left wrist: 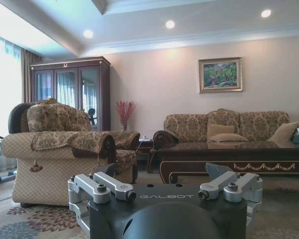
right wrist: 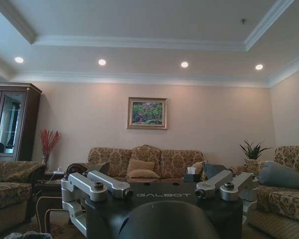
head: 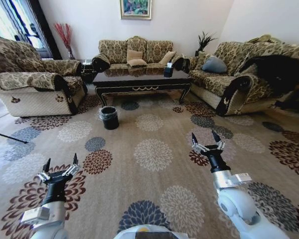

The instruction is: Move to the front of the table and pick up the trash from the floor, then place it into the trash bin.

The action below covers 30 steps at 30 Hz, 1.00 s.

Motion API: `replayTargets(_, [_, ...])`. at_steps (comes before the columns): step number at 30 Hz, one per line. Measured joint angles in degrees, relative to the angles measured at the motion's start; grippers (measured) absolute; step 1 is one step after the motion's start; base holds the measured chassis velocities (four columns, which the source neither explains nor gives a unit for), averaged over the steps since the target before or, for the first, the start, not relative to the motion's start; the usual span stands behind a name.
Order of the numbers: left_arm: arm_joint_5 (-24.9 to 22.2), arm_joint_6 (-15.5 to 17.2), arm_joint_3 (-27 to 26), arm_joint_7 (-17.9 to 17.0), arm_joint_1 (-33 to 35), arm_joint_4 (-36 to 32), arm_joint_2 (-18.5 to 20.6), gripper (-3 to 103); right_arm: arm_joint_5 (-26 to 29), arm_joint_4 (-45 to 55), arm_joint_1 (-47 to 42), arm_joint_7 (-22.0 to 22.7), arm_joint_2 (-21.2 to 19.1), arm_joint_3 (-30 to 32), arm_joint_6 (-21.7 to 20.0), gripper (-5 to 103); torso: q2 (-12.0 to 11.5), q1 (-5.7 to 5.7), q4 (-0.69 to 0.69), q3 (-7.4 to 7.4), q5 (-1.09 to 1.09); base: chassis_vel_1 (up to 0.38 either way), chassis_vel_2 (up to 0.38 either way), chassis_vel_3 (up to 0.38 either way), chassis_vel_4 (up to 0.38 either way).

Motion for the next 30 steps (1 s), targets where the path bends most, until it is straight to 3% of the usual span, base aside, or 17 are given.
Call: replayTargets(30, [0.0, -0.01, 0.0, 0.0, 0.0, 0.0, 0.0, 100, 0.0, 0.0, 0.0, 0.0, 0.0, 0.0, 0.0, 100, 6.79, 2.3, 0.0, 4.51, 0.0, 0.0, 0.0, 0.0, 0.0])
